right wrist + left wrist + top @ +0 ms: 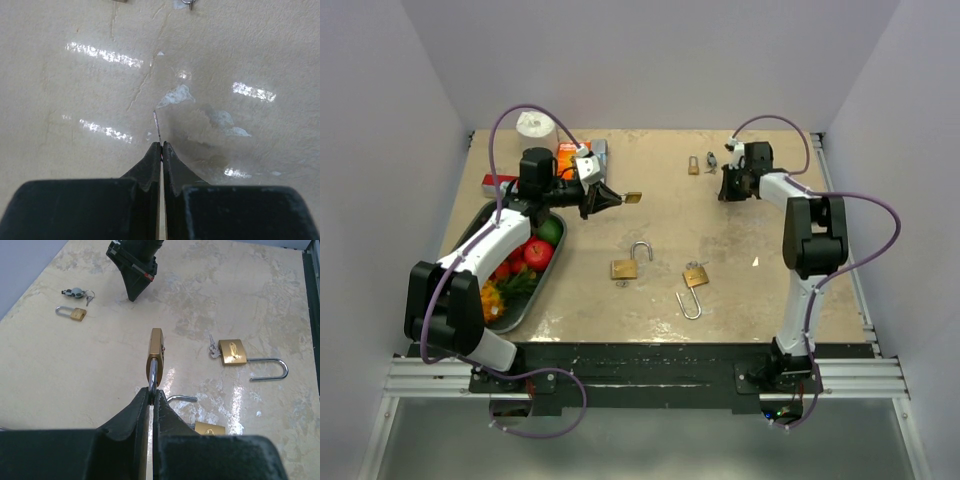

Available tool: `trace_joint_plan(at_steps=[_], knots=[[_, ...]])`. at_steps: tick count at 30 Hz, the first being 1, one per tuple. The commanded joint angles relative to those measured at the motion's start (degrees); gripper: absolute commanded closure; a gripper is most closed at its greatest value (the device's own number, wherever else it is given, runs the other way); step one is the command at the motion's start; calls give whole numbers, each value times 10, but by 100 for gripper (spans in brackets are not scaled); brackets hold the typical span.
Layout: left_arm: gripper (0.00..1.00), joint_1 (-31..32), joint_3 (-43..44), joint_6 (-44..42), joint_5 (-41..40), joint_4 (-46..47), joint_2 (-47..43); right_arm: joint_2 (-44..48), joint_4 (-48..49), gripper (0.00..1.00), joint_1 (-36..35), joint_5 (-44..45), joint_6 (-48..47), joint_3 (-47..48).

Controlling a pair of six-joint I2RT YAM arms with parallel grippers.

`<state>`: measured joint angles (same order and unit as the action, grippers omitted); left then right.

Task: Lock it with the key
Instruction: Place the key at the center of the board.

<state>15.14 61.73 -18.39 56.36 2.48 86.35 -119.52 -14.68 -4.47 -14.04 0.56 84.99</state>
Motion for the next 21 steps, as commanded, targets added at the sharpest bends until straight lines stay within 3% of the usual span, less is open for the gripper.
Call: trace_joint_plan(at_steps=[1,6,7,10,11,14,21], knots=[[100,-1,8,2,2,30,-13,-12,47,100,-3,18,30,32],[100,-1,5,5,2,32,-13,-31,44,100,-3,23,31,50],[100,-1,4,4,1,32,-13,-34,44,91,-3,23,33,51],[100,-1,4,4,-1,32,-10,-38,44,82,-3,17,33,52],[100,-1,4,3,-1,31,-9,-38,44,70,-3,15,33,51],[100,-1,8,7,-3,28,-4,-27,35,49,-3,8,29,51],[100,14,86,76,-27,-83,38,87,77,27,-9,-101,-47,6]])
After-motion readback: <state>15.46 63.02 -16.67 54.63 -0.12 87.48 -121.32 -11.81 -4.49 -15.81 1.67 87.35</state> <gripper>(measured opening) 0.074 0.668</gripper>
